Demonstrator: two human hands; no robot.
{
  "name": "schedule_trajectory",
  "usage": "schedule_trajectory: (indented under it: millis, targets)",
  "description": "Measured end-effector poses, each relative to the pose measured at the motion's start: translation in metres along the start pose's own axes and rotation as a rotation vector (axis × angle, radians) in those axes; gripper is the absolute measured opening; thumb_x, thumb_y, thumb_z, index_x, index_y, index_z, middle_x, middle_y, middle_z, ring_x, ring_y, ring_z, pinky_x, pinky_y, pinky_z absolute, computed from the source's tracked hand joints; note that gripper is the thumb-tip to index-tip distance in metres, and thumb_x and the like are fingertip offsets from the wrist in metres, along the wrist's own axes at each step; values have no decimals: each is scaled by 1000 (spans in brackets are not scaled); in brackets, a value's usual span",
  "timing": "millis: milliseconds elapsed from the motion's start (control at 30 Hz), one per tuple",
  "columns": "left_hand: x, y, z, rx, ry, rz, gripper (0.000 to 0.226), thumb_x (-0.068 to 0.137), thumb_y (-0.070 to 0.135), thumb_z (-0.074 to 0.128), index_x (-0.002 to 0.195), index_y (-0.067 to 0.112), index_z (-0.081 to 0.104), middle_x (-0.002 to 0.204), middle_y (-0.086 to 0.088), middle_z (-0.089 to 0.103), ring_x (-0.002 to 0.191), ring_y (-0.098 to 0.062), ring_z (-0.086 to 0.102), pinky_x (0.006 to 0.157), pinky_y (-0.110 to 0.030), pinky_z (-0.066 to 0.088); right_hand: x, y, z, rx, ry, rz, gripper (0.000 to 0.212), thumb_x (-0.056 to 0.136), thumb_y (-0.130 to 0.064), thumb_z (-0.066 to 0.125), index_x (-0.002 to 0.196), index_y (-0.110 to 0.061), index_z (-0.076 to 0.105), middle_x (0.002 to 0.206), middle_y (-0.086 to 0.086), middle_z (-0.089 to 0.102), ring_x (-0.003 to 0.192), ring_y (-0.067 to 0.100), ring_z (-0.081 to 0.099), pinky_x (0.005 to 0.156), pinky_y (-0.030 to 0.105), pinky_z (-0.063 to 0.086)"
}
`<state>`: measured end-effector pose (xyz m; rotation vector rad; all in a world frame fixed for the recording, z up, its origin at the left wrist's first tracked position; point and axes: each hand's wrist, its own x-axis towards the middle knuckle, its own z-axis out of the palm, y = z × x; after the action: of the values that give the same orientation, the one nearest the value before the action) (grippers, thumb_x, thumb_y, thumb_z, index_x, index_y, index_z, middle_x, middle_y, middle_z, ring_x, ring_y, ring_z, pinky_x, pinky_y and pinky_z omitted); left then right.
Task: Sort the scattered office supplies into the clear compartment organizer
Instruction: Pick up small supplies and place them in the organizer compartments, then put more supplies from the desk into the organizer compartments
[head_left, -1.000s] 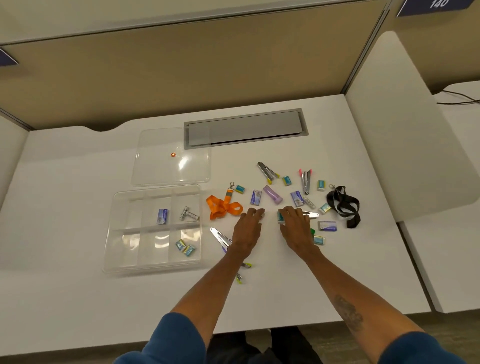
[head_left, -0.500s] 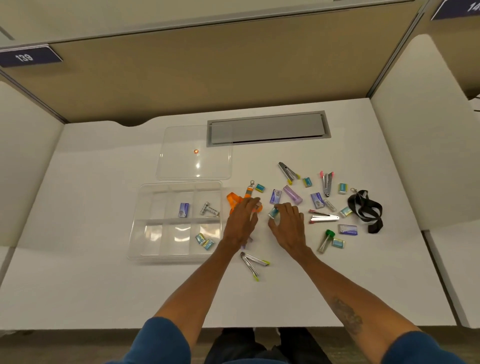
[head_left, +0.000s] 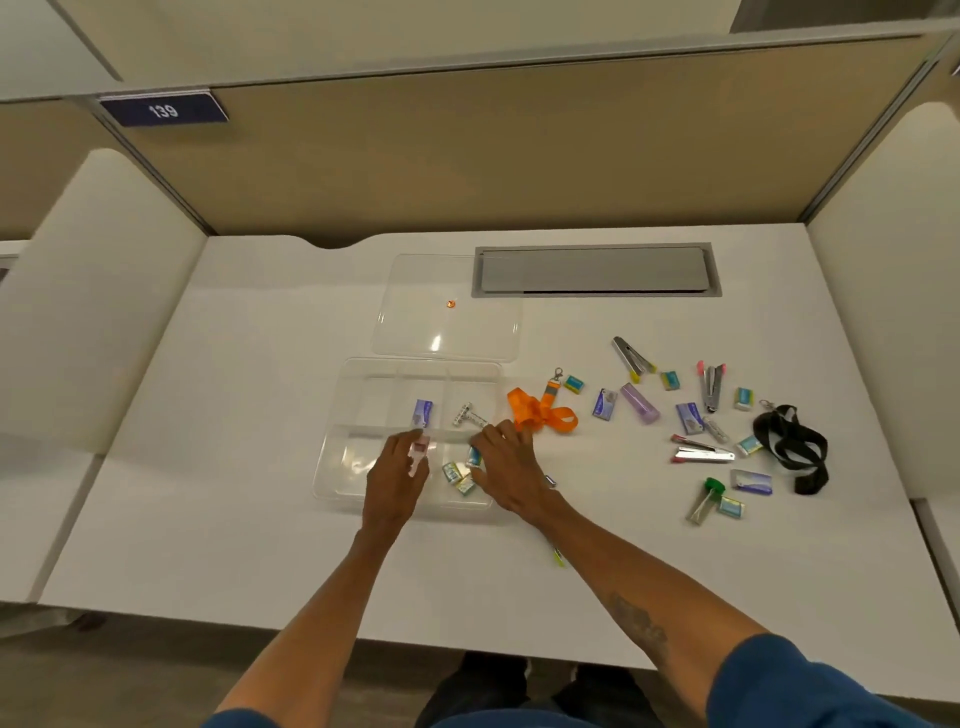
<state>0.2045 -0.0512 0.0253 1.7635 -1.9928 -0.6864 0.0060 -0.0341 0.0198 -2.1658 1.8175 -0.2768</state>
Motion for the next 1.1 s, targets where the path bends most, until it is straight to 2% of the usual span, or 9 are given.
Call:
schedule_trajectory:
  millis: [100, 233, 333, 433, 567, 667, 767, 933, 1100]
  targets:
    - [-5, -14, -1, 6, -87, -69, 41, 86, 15, 66, 125, 21, 54, 121, 6, 59, 76, -9, 61, 70, -22, 43, 0, -7, 7, -108, -59, 43, 28, 70, -30, 71, 94, -19, 61, 95, 1, 62, 94, 25, 51, 75, 40, 37]
    - [2, -24, 3, 47, -175, -170, 39, 81, 16, 69, 119, 22, 58, 116, 4, 61, 101, -19, 60, 80, -24, 37, 0, -14, 10, -207, -58, 65, 26, 64, -24, 75, 85, -19, 62, 86, 0, 60, 88, 25, 52, 70, 40, 39]
    - [5, -29, 7, 61, -213, -204, 42, 80, 18, 72, 119, 21, 57, 116, 2, 61, 108, -23, 58, 85, -29, 37, 1, -16, 11, -254, -49, 65, 21, 67, -19, 72, 84, -18, 60, 84, 2, 58, 89, 26, 51, 74, 42, 39]
    - [4, -28, 6, 65, -197, -207, 43, 82, 24, 72, 121, 20, 58, 118, 1, 61, 104, -25, 60, 88, -33, 40, 0, -16, 10, -248, -49, 58, 20, 70, -20, 71, 87, -17, 60, 87, 3, 59, 91, 26, 50, 77, 43, 39]
    - [1, -16, 6, 26, -59, -168, 26, 91, 30, 61, 116, 21, 63, 118, 2, 64, 99, -23, 64, 87, -35, 46, -5, -11, 5, -129, 22, 58, 20, 79, -24, 64, 97, -17, 63, 97, 3, 63, 95, 26, 52, 78, 42, 39]
    - [1, 6, 11, 7, 49, -85, 23, 95, 29, 55, 114, 19, 63, 114, -1, 66, 97, -22, 64, 87, -37, 51, -14, 0, 0, -28, 115, 91, 21, 82, -21, 59, 102, -17, 64, 100, 3, 64, 96, 25, 54, 76, 40, 39]
    - [7, 36, 21, -21, 82, 3, 21, 97, 27, 52, 113, 20, 63, 112, -1, 67, 99, -21, 62, 88, -36, 50, -28, 21, -8, 30, 206, 148, 22, 83, -20, 62, 104, -18, 65, 104, 3, 65, 100, 25, 55, 77, 40, 42]
    - [20, 94, 47, -17, 9, 259, 17, 97, 19, 54, 110, 16, 64, 109, -1, 66, 100, -18, 61, 88, -32, 49, -50, 68, -25, 26, 235, 340, 21, 83, -19, 64, 104, -18, 63, 105, 3, 65, 94, 26, 58, 71, 40, 42]
    - [33, 140, 90, 6, -117, 352, 21, 95, 17, 56, 115, 16, 63, 114, -3, 65, 101, -21, 61, 85, -33, 51, -68, 124, -38, 92, 296, 555, 23, 82, -11, 65, 106, -12, 65, 102, 9, 67, 94, 29, 60, 75, 43, 44]
